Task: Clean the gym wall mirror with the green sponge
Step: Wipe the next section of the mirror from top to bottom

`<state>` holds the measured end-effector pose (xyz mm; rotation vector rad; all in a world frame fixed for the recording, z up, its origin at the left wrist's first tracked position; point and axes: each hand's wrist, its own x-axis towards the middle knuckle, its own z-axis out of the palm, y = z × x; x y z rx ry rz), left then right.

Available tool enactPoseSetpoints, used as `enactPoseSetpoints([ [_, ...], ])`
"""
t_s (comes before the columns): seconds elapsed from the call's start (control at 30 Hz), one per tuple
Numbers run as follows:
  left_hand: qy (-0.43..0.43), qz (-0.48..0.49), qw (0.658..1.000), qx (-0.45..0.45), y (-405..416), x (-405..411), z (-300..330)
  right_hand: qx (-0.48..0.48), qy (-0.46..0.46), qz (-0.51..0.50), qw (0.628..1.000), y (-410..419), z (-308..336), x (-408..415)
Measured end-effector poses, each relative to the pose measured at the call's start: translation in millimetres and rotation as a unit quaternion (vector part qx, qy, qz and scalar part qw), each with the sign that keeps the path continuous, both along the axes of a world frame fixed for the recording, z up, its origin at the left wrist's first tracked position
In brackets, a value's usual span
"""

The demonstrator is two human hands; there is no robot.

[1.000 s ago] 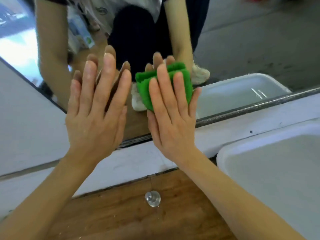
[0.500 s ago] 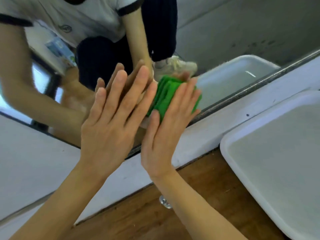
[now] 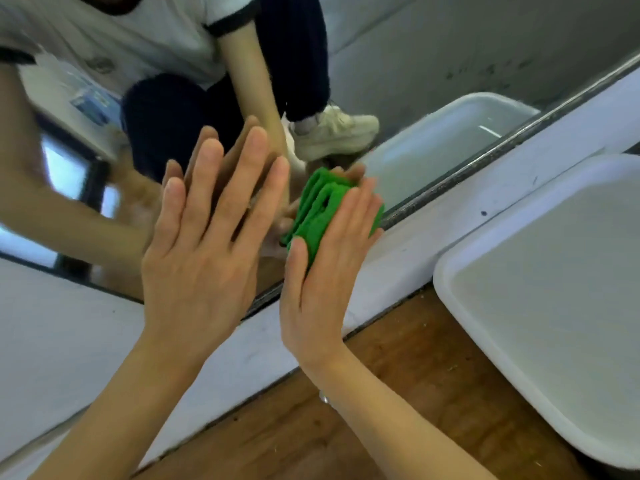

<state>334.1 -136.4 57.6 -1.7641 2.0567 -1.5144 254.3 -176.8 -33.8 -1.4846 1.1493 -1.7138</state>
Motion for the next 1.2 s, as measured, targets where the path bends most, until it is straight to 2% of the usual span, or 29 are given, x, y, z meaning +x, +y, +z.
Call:
enactPoseSetpoints([
  [0.07,-0.005,0.001,1.000,0.000,0.3,0.2,-0.1,-0.050,0.076,0.019,0.996,0.9,-15.7,-6.8],
  [0.13,-0.017,0.003,1.000,-0.004,-0.2,-0.4,0.0,-0.034,0.042,0.005,0.999,-18.1,-13.8,-21.9],
  [0.2,-0.013,-0.002,1.000,-0.010,-0.7,-2.5,-0.4,0.031,-0.033,-0.013,0.999,-45.1,0.1,-38.0],
  [0.27,0.000,-0.016,1.000,-0.006,-1.1,-4.8,-0.3,0.065,-0.054,-0.004,0.996,-54.7,11.2,-51.1],
  [0.4,0.023,-0.026,0.999,0.000,-0.8,-6.1,1.7,0.060,0.045,0.072,0.995,-47.0,11.0,-78.8],
  [0.57,0.025,-0.034,0.999,-0.001,-2.2,-12.1,6.5,0.059,0.165,0.187,0.967,-54.8,18.0,-123.0],
  [0.67,0.031,-0.030,0.999,0.018,-2.3,-18.8,8.5,0.049,0.152,0.212,0.964,-55.0,17.5,-137.1],
  [0.83,0.011,-0.055,0.997,0.060,-23.4,-36.9,23.0,0.022,-0.001,0.166,0.986,-36.8,3.2,-106.8],
  [1.03,-0.021,-0.059,0.993,0.096,-31.1,-33.5,35.7,0.037,-0.082,0.032,0.995,-43.0,14.5,-49.0],
  [1.13,-0.017,-0.055,0.993,0.102,-32.2,-36.0,33.9,-0.005,-0.044,0.018,0.999,-33.7,7.8,-38.7],
  [1.2,-0.014,-0.052,0.994,0.098,-33.5,-36.8,32.4,-0.090,0.068,0.043,0.993,-20.3,-7.7,-35.0],
])
